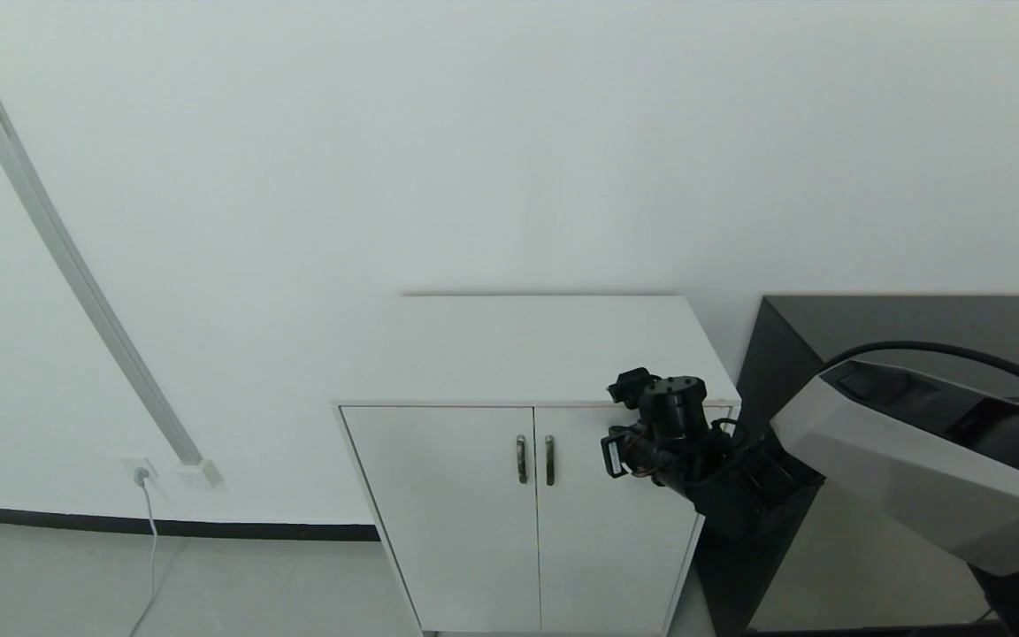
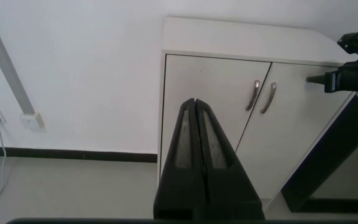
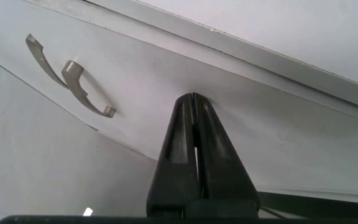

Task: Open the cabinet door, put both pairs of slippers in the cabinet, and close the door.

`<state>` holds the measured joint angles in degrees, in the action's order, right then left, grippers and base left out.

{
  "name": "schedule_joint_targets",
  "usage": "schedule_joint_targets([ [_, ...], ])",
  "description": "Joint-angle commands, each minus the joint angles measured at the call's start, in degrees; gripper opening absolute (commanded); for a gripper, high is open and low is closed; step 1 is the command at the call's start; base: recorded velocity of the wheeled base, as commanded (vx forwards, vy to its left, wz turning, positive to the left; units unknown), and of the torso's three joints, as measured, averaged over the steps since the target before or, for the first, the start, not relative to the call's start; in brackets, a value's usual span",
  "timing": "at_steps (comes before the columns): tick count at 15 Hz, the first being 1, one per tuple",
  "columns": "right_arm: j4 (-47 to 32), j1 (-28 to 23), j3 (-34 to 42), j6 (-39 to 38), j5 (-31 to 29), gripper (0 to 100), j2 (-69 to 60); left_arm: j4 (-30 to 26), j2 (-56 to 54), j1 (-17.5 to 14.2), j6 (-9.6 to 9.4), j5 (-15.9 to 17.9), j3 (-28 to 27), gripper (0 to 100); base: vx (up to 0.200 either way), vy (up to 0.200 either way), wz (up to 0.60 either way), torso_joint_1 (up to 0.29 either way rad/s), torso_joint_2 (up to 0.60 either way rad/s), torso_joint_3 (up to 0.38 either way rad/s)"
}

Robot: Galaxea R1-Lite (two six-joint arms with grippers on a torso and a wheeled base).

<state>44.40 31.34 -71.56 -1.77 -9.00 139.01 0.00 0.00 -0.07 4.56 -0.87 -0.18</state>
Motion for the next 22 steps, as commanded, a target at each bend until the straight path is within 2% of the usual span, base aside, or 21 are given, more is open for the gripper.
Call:
schedule_joint_targets([
  [1,0.1,-0.1,-1.0,0.0,-0.1,0,0.4,0.0,0.0,0.0,0.01,0.0,0.0,0,0.0,0.0,0.0,0.0,0.0,0.0],
  [8,0.3,-0.1,-0.4,-0.2,-0.2,0,0.1,0.0,0.0,0.0,0.01,-0.1,0.0,0,0.0,0.0,0.0,0.0,0.0,0.0],
  [11,1.5,0.6,4.0,-0.2,-1.5,0,-3.6,0.0,0.0,0.0,0.01,-0.1,0.0,0,0.0,0.0,0.0,0.0,0.0,0.0],
  [16,7.5,2.3,20.6,-0.3,-3.7,0,-16.6,0.0,0.0,0.0,0.1,-0.2,0.0,0,0.0,0.0,0.0,0.0,0.0,0.0],
  [17,8.0,2.3,21.7,-0.3,-4.1,0,-17.2,0.0,0.0,0.0,0.1,-0.1,0.0,0,0.0,0.0,0.0,0.0,0.0,0.0],
  [19,12.5,2.1,31.4,-1.2,-7.7,0,-22.7,0.0,0.0,0.0,0.01,0.0,0.0,0,0.0,0.0,0.0,0.0,0.0,0.0],
  [22,12.8,0.8,39.1,-2.7,-12.4,0,-29.7,0.0,0.0,0.0,0.01,0.0,0.0,0,0.0,0.0,0.0,0.0,0.0,0.0],
])
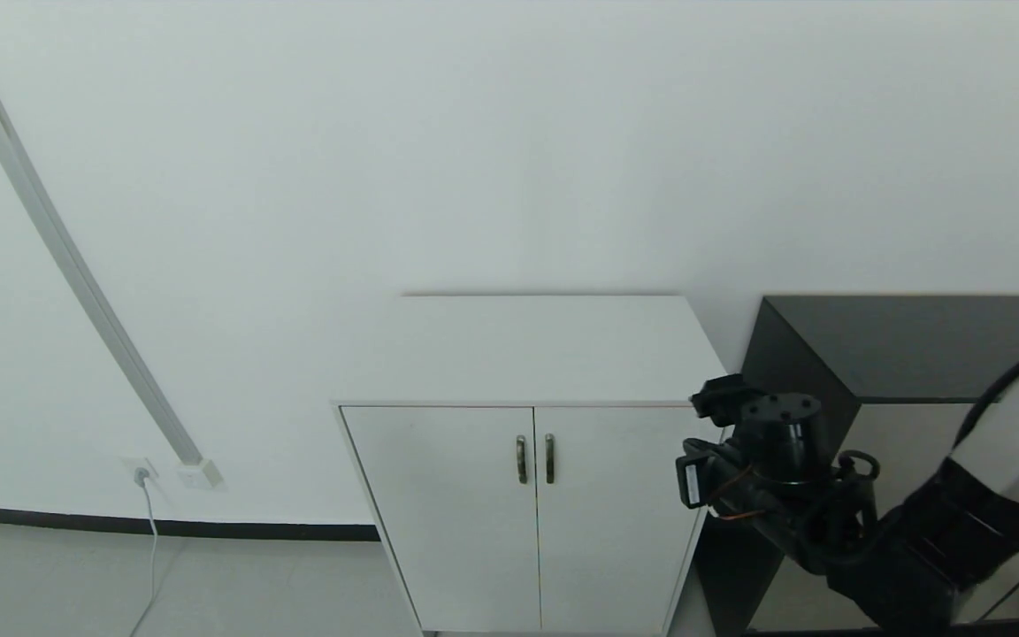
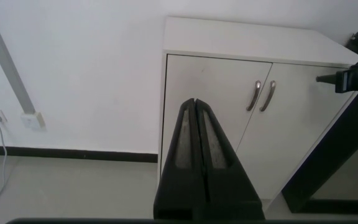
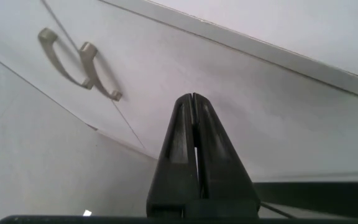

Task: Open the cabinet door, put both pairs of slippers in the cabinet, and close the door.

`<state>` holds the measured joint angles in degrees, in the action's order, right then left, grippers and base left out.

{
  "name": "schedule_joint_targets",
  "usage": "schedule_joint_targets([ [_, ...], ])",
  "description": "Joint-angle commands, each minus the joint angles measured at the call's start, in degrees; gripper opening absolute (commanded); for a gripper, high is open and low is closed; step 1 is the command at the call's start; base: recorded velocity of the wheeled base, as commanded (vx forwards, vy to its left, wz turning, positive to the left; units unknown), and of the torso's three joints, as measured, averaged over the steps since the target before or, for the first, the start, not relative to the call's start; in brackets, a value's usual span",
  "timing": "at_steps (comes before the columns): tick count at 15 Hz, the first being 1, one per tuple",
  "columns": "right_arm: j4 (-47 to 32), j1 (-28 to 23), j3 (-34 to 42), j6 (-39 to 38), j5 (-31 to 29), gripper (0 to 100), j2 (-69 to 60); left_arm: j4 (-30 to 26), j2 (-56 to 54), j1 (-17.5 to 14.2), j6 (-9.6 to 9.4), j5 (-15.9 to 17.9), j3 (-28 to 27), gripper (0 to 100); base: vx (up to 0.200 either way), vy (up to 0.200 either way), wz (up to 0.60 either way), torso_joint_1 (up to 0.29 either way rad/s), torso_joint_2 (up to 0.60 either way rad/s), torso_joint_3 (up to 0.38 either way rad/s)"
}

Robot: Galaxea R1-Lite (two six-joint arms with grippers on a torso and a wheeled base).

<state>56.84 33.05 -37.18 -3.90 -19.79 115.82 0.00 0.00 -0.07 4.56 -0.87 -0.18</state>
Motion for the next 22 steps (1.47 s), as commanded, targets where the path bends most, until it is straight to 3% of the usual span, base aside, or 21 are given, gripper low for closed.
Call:
schedule_joint_targets([
  [1,0.3,-1.9,7.2,-0.5,-2.0,0,-9.3,0.0,0.0,0.0,0.01,0.0,0.0,0,0.0,0.0,0.0,0.0,0.0,0.0],
  [8,0.0,-10.7,18.4,-0.1,-2.0,0,-22.7,0.0,0.0,0.0,0.01,0.1,0.0,0,0.0,0.0,0.0,0.0,0.0,0.0],
  [22,-1.5,-11.0,37.2,1.3,-1.7,0,-43.0,0.0,0.0,0.0,0.01,0.1,0.0,0,0.0,0.0,0.0,0.0,0.0,0.0],
])
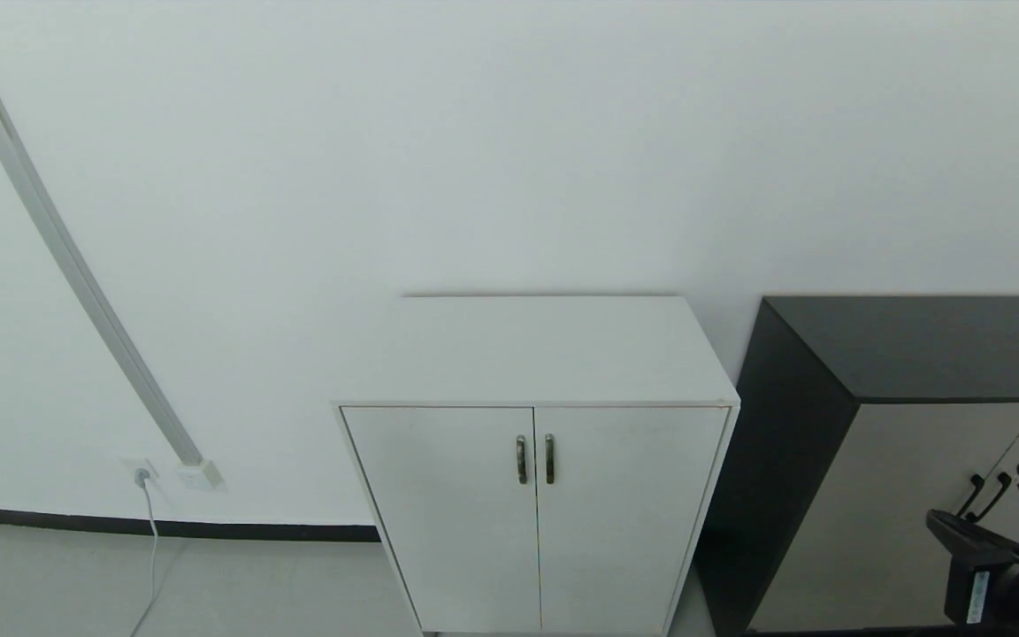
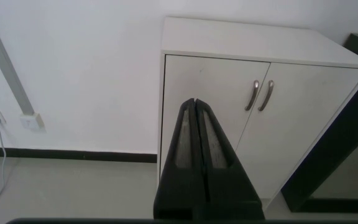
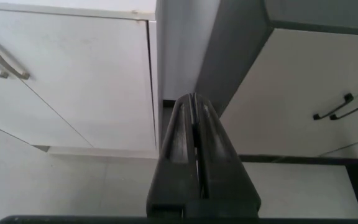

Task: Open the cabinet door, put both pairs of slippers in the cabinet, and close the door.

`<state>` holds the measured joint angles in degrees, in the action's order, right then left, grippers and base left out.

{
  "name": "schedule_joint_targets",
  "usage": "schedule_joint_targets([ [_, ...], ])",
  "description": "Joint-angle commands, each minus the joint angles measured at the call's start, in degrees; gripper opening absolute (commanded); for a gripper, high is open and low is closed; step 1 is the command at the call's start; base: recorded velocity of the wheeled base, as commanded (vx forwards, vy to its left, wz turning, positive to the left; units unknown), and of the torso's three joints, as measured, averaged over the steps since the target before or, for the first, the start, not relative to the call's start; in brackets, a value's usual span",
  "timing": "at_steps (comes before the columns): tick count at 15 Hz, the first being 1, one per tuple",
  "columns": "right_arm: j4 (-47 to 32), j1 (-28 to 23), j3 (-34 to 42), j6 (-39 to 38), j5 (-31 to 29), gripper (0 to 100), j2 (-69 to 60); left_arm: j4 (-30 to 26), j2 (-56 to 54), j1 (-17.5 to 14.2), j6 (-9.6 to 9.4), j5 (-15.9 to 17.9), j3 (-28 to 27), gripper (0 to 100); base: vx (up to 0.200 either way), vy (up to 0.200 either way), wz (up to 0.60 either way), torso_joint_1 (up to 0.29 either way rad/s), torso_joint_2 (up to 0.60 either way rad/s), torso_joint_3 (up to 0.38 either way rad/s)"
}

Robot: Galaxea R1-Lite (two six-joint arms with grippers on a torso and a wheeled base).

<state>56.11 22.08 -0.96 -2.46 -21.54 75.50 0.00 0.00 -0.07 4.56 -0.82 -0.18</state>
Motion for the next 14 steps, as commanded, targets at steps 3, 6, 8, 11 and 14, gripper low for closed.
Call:
schedule_joint_targets([
  [3,-11.6,0.2,1.0,-0.2,0.6,0,-11.1,0.0,0.0,0.0,0.01,-0.1,0.0,0,0.0,0.0,0.0,0.0,0.0,0.0],
  [6,-21.4,0.2,1.0,-0.2,3.1,0,-19.7,0.0,0.0,0.0,0.01,0.0,0.0,0,0.0,0.0,0.0,0.0,0.0,0.0],
  [8,-33.3,0.2,1.0,-0.2,6.8,0,-29.6,0.0,0.0,0.0,0.01,-0.1,0.0,0,0.0,0.0,0.0,0.0,0.0,0.0],
  [11,-43.5,0.2,0.9,0.2,12.2,0,-37.0,0.0,0.0,0.0,0.01,-0.1,0.0,0,0.0,0.0,0.0,0.0,0.0,0.0],
  [14,-50.8,0.9,1.0,0.4,17.6,0,-38.1,0.0,0.0,0.0,0.1,-0.1,0.0,0,0.0,0.0,0.0,0.0,0.0,0.0],
])
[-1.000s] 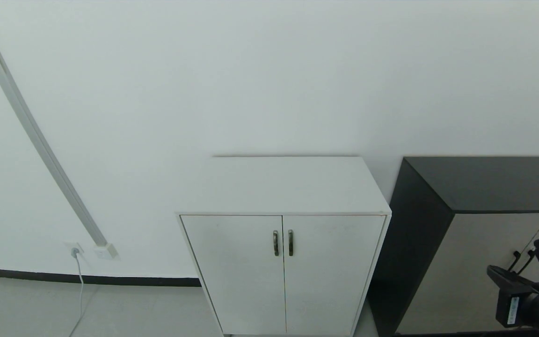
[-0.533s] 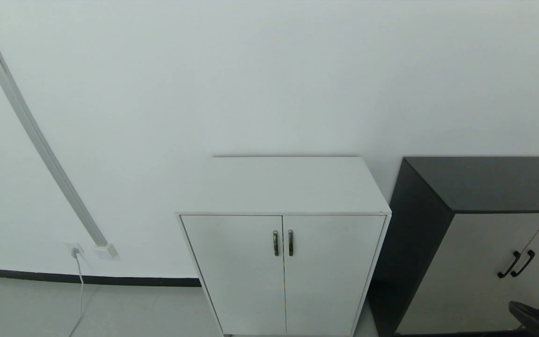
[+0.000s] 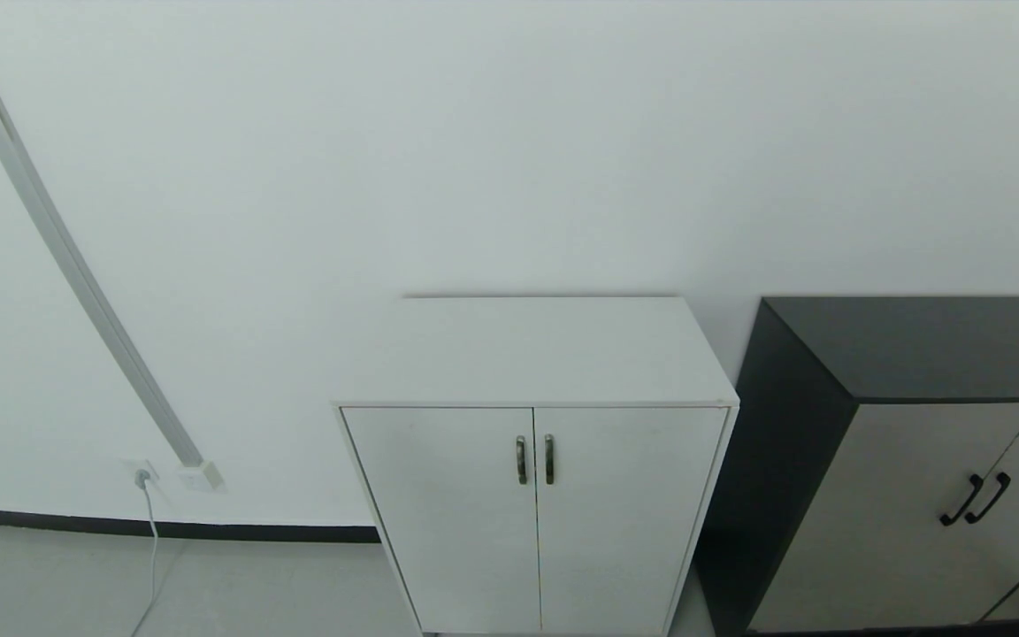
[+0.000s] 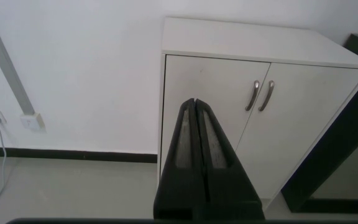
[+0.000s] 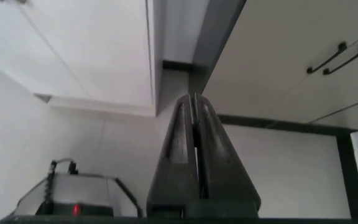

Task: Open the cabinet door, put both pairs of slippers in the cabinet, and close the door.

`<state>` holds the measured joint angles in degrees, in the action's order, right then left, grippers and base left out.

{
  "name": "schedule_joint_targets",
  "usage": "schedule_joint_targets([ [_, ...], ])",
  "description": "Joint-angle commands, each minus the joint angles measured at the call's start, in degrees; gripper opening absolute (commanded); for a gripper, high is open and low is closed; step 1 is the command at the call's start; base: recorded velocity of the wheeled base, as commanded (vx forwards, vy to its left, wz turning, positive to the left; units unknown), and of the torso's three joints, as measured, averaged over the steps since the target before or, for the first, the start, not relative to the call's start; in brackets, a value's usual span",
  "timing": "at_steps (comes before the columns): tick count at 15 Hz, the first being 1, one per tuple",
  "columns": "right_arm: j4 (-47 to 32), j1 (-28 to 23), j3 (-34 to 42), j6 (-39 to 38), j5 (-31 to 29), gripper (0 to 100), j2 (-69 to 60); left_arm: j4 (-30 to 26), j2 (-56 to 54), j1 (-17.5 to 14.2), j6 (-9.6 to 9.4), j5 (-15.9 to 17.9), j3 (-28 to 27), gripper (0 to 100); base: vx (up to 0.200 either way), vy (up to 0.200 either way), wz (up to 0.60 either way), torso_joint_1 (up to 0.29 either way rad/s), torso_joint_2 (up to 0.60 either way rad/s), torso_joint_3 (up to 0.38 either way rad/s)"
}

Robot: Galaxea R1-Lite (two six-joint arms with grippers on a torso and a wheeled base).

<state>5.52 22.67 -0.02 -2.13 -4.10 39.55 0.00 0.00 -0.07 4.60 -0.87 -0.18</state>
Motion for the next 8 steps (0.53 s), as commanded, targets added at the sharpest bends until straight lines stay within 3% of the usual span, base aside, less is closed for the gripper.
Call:
schedule_joint_targets([
  [1,-1.5,0.4,0.0,0.5,0.4,0,-2.3,0.0,0.0,0.0,-0.03,0.0,0.0,0,0.0,0.0,0.0,0.0,0.0,0.0],
  [5,-5.0,0.9,-0.3,0.9,1.9,0,-6.6,0.0,0.1,0.0,-0.03,0.0,0.0,0,0.0,0.0,0.0,0.0,0.0,0.0],
  [8,-5.9,2.1,-0.2,6.4,7.1,0,-10.5,0.0,0.0,0.0,-0.03,0.0,0.0,0,0.0,0.0,0.0,0.0,0.0,0.0],
])
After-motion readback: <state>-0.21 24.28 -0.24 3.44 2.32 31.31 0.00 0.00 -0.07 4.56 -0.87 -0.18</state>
